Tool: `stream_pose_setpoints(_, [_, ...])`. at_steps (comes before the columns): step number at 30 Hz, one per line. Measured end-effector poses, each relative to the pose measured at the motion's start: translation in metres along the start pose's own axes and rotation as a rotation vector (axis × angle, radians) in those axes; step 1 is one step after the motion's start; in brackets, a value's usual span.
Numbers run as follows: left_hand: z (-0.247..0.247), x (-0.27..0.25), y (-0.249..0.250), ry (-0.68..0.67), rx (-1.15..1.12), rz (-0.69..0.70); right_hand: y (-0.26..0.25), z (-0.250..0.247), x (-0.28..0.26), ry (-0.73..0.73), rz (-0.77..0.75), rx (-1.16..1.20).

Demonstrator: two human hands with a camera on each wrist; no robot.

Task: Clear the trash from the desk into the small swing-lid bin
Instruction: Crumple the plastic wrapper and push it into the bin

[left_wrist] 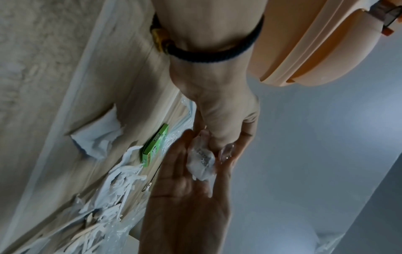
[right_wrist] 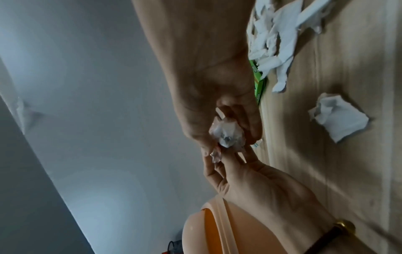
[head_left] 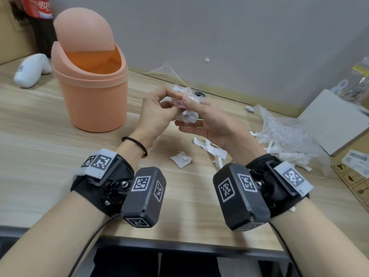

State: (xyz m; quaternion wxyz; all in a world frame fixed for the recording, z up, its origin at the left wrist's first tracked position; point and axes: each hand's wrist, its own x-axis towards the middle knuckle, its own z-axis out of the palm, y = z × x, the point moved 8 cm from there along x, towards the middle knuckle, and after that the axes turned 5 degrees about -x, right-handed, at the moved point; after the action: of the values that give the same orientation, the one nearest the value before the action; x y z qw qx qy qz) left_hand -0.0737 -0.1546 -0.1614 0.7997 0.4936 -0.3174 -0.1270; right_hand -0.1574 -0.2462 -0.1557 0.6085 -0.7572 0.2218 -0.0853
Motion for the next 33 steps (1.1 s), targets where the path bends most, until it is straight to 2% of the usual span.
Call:
stream_pose_setpoints(4, [0.000, 0.000, 0.000, 0.007, 0.014, -0.007, -0.004, -0.009, -0.003, 0.070, -0.096, 0.030])
stream_pose_setpoints(6, [0.005, 0.000, -0.006, -0.061, 0.071, -0.050, -0.001, -0.015, -0.004, 0.067, -0.111, -0.016])
stream_pose_setpoints(8, [0.007, -0.001, -0.016, -0.097, 0.059, -0.152, 0.007, -0.029, -0.003, 0.128, -0.108, -0.041])
stream_pose_setpoints(12, [0.000, 0.001, -0.027, -0.019, -0.142, -0.337, 0.012, -0.054, -0.007, 0.266, -0.145, -0.075])
stream_pose_setpoints(14, [0.004, -0.001, -0.033, -0.071, -0.138, -0.400, 0.007, -0.054, -0.011, 0.276, -0.199, -0.111])
stream_pose_setpoints(16, [0.018, -0.006, -0.038, -0.193, -0.093, -0.442, 0.001, -0.050, -0.014, 0.279, -0.239, -0.149])
stream_pose_setpoints(18, [0.026, -0.011, -0.038, -0.267, -0.052, -0.439, -0.005, -0.043, -0.014, 0.268, -0.274, -0.180])
stream_pose_setpoints(20, [0.025, -0.010, -0.037, -0.264, -0.031, -0.411, -0.010, -0.036, -0.015, 0.253, -0.313, -0.203])
stream_pose_setpoints(23, [0.018, -0.007, -0.033, -0.217, -0.024, -0.341, -0.013, -0.030, -0.014, 0.248, -0.350, -0.223])
stream_pose_setpoints(28, [0.007, 0.000, -0.025, -0.105, 0.023, -0.247, -0.011, -0.023, -0.011, 0.114, -0.312, -0.305])
stream_pose_setpoints(33, [-0.007, 0.006, -0.030, 0.036, 0.045, -0.221, -0.041, -0.028, -0.025, 0.275, -0.517, -0.593])
